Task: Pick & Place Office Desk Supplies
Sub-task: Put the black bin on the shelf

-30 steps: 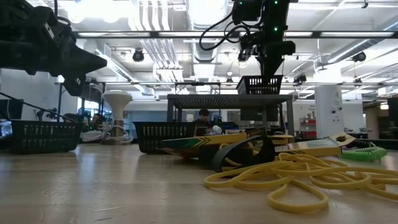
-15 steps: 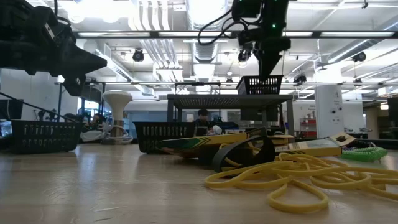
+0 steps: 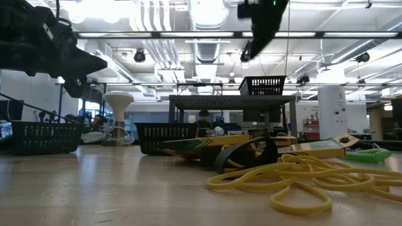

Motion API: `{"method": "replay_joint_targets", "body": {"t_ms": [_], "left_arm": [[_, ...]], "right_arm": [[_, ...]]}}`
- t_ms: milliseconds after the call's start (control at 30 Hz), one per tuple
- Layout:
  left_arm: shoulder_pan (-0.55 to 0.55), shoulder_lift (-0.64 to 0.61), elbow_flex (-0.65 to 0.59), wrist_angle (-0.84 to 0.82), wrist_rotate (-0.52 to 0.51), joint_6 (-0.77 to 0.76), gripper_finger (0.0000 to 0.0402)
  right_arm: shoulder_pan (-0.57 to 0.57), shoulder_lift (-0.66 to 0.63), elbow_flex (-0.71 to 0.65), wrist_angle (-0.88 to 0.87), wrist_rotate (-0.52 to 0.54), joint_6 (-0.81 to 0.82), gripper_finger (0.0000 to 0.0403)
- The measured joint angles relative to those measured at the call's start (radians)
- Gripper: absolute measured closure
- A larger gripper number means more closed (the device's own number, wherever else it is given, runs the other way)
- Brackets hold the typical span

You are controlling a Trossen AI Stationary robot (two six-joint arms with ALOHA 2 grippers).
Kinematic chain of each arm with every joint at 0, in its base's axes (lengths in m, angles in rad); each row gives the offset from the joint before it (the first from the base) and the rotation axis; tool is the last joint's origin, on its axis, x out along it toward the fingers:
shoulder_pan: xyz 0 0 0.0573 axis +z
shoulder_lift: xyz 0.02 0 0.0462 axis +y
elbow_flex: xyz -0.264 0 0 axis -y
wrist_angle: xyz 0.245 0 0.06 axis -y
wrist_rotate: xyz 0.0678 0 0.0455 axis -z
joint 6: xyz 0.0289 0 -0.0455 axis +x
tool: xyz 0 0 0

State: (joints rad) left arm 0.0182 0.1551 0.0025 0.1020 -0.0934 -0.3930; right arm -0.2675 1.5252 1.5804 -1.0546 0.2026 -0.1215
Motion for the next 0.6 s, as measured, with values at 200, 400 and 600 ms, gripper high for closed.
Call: {"method": "replay_joint_targets", "body": {"t_ms": [200,400,600], "left_arm": [[-0.128,0.016,0.000,0.139,-0.001,0.135,0.0387],[-0.429,0.212,0.000,0.399,-0.270,0.315,0.0397],[-0.604,0.575,0.132,0.500,-0.577,0.358,0.0399]], "right_arm": [[0.252,-0.157,-0.253,0.489,-0.022,0.024,0.0257],[0.524,-0.205,-0.657,1.109,-0.021,0.095,0.0276],[0.708,-0.099,-0.900,1.633,0.090,0.121,0.0289]]}}
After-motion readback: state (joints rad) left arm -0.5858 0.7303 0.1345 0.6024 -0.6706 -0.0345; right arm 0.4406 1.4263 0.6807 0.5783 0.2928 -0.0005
